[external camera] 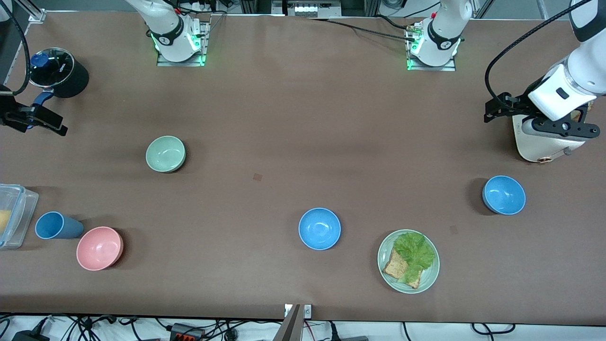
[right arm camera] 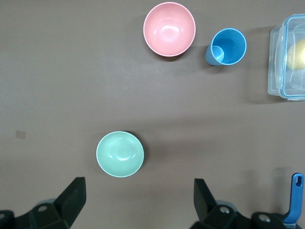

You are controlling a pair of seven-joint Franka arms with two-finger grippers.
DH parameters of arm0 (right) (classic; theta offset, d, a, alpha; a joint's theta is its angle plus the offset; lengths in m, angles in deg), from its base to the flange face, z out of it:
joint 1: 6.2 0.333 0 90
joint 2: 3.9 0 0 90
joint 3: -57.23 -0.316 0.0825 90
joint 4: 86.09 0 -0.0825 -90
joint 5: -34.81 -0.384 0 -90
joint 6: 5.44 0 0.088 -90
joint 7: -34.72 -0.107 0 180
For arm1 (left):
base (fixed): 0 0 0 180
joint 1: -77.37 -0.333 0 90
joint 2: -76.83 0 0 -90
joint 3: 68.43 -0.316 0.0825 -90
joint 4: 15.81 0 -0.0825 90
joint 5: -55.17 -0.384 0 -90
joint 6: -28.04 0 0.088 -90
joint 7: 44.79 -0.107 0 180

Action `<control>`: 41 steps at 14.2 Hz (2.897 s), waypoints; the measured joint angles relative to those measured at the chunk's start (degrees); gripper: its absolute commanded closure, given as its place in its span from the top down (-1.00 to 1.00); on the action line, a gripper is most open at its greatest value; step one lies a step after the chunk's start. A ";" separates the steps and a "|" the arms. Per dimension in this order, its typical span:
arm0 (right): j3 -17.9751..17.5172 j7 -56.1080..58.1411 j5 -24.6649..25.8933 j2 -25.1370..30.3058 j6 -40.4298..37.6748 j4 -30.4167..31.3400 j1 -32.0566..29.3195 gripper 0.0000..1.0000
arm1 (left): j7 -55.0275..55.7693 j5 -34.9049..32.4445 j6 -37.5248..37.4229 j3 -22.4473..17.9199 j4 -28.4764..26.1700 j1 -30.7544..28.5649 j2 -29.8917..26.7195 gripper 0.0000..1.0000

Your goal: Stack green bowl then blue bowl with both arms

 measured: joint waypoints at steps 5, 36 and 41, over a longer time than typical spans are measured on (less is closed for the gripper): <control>-0.03 0.01 0.00 0.00 -0.01 0.00 0.00 1.00 | 0.00 0.00 -0.01 0.00 0.00 -0.02 0.00 1.00; -0.68 0.16 0.08 -24.62 19.70 19.58 2.15 -1.00 | -0.04 1.36 -2.22 -0.11 0.00 -1.71 0.63 1.00; -0.93 0.20 -0.01 -24.37 18.97 18.69 3.37 -1.00 | -0.11 0.80 -2.01 -0.32 -0.10 -3.36 4.89 1.00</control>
